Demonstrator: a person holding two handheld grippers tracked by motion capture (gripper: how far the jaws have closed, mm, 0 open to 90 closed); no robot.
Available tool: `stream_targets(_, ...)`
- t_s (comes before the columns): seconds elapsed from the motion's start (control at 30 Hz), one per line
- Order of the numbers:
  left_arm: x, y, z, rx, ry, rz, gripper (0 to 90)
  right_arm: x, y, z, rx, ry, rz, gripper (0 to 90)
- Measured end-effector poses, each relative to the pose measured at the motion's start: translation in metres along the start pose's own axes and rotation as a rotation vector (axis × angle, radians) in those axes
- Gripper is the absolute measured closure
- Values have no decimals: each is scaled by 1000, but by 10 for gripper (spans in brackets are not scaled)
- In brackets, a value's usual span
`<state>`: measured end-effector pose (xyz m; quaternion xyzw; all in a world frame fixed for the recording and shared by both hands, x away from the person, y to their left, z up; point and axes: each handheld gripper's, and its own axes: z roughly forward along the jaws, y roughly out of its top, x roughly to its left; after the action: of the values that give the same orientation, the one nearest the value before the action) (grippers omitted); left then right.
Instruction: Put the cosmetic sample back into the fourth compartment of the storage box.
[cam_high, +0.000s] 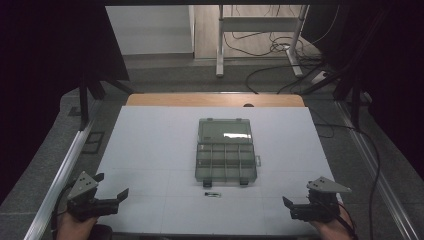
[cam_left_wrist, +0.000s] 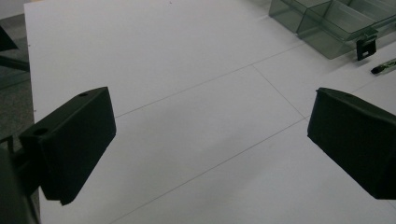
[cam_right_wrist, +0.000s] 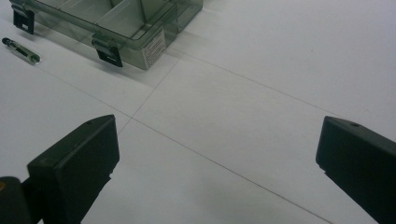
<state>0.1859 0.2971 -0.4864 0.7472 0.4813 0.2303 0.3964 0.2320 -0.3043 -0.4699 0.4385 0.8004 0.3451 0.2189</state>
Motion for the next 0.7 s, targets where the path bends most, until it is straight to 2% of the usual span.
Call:
stream_targets(0.2, 1, 0, -1, -5, -10, -8, 14, 1, 1, 1, 11, 6, -7, 0)
stream_targets(0.37, 3, -1, 0, -6, -14, -19, 14, 4, 1, 1, 8, 1, -38, 0)
stream_targets(0.5, 3, -1, 0, -7, -14, -22, 14, 5, 3, 1, -1, 24, -26, 0)
stream_targets(0.53, 3, -1, -1, -7, -14, -22, 14, 7, 5, 3, -11, 49, -13, 0)
stream_targets(0.7, 3, -1, 0, -5, -17, -22, 14, 11, 6, 7, 2, 69, -31, 0)
